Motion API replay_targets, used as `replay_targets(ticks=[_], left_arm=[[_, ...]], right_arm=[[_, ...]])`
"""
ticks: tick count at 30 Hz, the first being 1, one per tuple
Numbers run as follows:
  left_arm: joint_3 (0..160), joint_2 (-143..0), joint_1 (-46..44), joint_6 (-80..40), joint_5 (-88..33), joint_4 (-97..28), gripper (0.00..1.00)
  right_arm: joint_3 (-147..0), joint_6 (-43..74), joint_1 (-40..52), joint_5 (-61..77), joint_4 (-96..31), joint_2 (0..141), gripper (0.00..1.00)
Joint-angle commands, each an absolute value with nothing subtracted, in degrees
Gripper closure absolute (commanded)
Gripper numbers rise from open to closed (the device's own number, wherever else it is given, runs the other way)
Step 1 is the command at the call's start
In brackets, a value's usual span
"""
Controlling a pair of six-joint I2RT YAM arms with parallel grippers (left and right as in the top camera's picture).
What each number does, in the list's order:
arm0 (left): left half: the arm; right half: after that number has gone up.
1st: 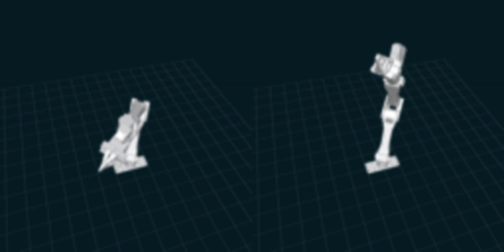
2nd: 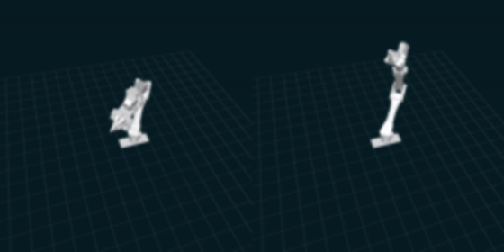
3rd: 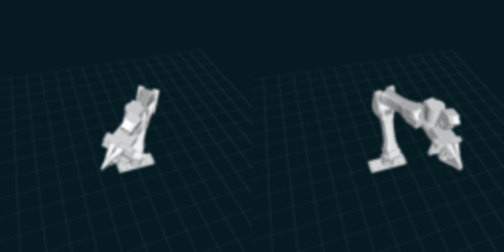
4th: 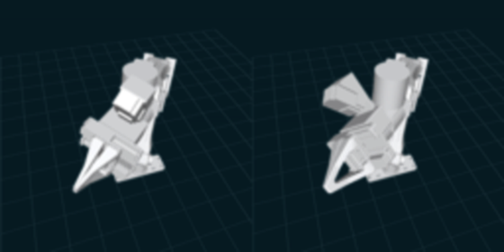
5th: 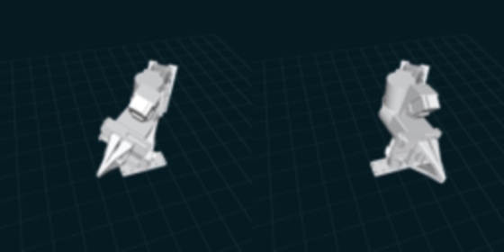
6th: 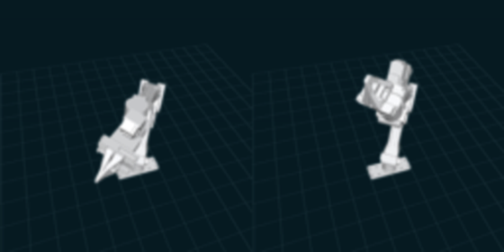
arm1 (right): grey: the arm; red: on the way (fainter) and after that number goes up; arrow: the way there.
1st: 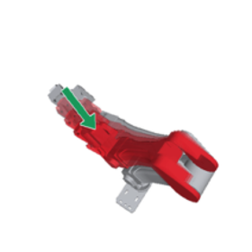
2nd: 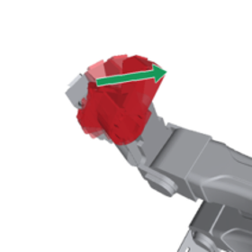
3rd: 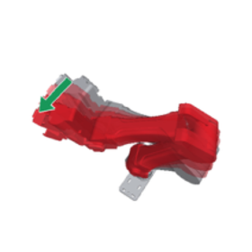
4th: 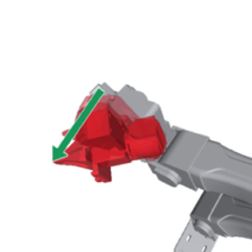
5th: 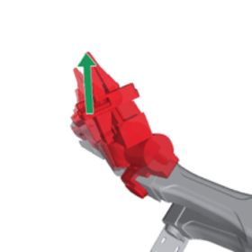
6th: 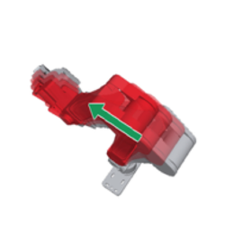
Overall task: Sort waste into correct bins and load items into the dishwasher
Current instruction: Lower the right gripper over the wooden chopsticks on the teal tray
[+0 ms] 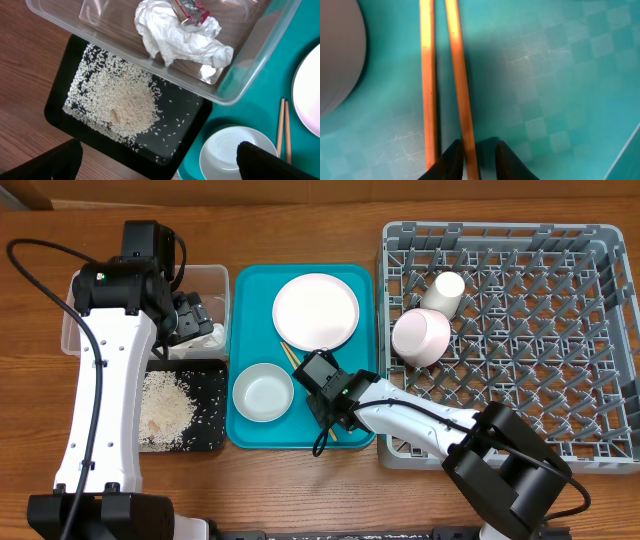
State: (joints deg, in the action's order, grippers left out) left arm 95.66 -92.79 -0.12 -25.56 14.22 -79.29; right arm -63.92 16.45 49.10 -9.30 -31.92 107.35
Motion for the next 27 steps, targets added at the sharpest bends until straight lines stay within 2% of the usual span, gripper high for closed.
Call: replay_targets(ticks=[1, 9, 16, 18, 27], left_arm=[[96.25, -92.58, -0.01, -25.78, 14.98, -79.22, 0.0], [96.25, -92.58, -0.01, -25.76, 15.0, -79.22, 0.0], [96.25, -92.58, -0.01, -25.78, 14.98, -79.22, 0.0], [96.25, -92.58, -0.01, -25.78, 14.98, -79.22, 0.0], [96.25, -92.58, -0.01, -25.78, 14.98, -79.22, 0.0]], right_arm=[[-63.59, 16.12, 48.95, -10.85, -31.73, 107.5, 0.77], [-63.59, 16.12, 48.95, -8.93, -32.18, 107.5, 0.86], [-63.59, 16.12, 48.95, -8.93, -32.4, 107.5, 0.89], [-63.68, 16.12, 48.95, -8.91, -32.25, 107.48, 0.96], [-74.54, 16.1, 48.95, -8.91, -41.15, 104.84, 0.96]])
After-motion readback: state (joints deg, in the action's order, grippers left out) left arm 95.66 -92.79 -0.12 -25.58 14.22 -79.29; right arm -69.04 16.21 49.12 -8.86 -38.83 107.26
